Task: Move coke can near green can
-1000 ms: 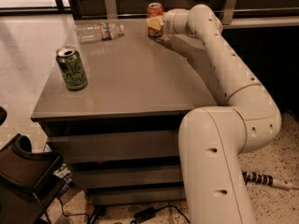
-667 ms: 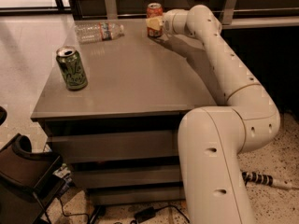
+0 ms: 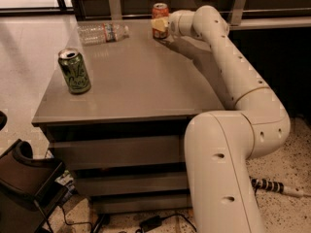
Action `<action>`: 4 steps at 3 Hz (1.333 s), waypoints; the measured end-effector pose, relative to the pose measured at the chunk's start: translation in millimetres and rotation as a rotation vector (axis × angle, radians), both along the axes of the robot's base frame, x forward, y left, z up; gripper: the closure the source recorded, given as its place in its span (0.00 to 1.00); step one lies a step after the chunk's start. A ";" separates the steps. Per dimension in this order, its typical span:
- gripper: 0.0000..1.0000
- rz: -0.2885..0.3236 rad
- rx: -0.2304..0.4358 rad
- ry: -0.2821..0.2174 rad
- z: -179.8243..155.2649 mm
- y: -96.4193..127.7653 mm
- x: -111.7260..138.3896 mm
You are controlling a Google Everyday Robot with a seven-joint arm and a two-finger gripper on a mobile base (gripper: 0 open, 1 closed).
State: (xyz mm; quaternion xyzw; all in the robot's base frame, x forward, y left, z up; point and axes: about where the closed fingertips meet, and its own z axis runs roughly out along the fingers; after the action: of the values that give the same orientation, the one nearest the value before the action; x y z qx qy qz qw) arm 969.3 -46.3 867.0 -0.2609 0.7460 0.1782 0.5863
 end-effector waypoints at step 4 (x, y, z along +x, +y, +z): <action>1.00 -0.016 -0.060 -0.027 62.1 -28.1 -56.5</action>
Offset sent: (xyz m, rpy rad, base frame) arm -0.0337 -0.0140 0.0389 -0.0555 -0.0407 -0.0124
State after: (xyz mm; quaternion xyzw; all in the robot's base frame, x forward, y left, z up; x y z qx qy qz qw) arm 912.8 -74.4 929.1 -0.2749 0.7451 0.1473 0.5896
